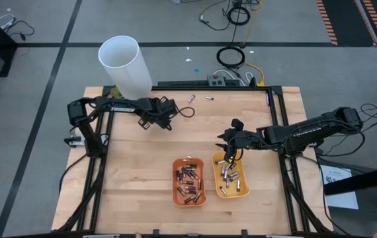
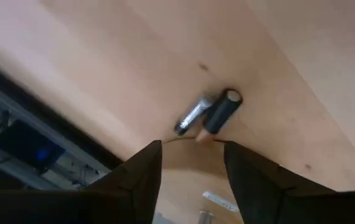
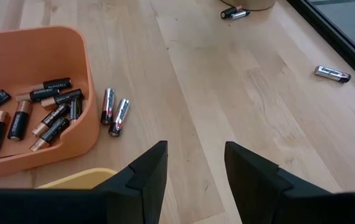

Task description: Sort batteries

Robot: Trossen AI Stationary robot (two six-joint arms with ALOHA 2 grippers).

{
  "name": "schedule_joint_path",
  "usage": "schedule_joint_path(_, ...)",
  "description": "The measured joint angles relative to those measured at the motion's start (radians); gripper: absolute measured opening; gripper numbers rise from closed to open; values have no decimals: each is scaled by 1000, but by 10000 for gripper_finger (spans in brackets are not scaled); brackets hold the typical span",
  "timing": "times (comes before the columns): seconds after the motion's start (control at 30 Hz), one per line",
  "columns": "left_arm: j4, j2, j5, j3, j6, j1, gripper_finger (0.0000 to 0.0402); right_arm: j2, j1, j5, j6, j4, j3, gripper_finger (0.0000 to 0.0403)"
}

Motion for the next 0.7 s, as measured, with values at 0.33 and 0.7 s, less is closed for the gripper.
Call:
schedule_joint_path(0.33,39,132,-69,-3,107,3,189,0,0,0,0,-12,0,150)
schedule_joint_path(0.7,33,192,-68,3,113,41,187,0,0,0,0,-15,0,150)
